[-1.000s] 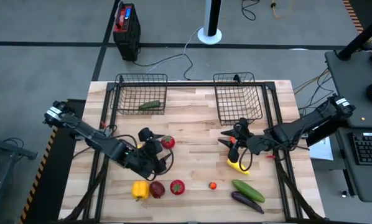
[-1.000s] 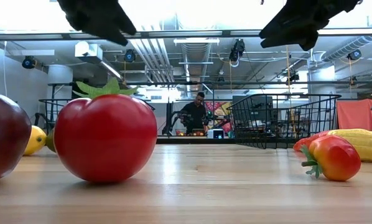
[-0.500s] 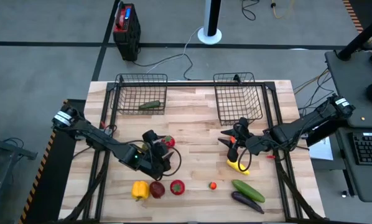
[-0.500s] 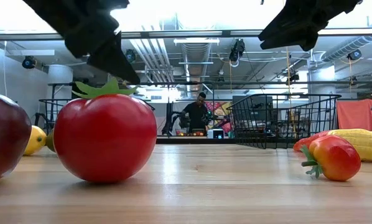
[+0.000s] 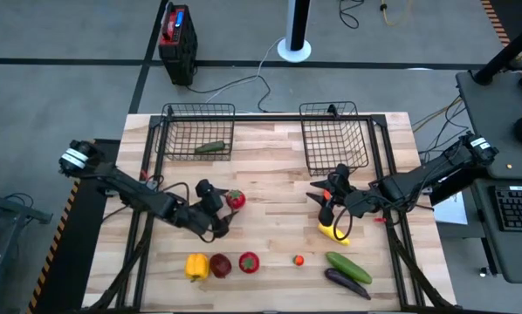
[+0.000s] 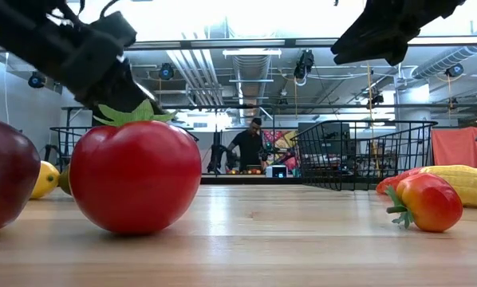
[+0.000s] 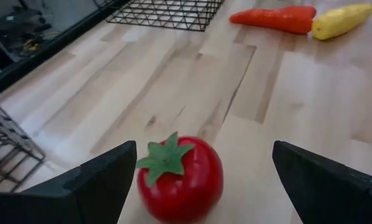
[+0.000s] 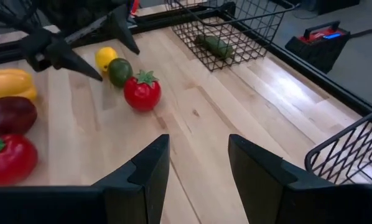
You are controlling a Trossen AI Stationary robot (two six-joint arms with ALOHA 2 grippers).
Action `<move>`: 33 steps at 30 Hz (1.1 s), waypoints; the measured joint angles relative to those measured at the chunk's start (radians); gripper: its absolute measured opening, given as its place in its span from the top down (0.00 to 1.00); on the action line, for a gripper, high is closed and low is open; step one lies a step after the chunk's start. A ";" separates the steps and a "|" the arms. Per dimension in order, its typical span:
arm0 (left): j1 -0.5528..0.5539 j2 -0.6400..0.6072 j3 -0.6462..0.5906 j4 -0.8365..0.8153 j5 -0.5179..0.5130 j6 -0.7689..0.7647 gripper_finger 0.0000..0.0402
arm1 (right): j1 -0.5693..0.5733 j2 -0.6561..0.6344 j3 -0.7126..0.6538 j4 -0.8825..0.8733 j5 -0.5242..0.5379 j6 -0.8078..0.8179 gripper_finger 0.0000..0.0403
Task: Sort produce into baskets
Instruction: Put the top red tomato into the right black wire basket
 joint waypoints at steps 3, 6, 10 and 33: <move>0.022 0.018 -0.048 0.092 0.013 0.023 0.11 | 0.000 0.000 0.000 0.000 0.017 0.000 0.61; 0.038 0.027 -0.071 0.145 0.014 0.043 0.11 | 0.000 0.000 -0.001 -0.001 0.020 0.002 0.61; 0.058 0.040 -0.076 0.142 0.026 0.043 0.11 | 0.000 0.000 -0.001 0.000 0.021 0.005 0.61; 0.126 0.102 -0.072 0.151 0.084 0.008 0.11 | 0.000 0.000 -0.001 0.000 0.049 0.009 0.61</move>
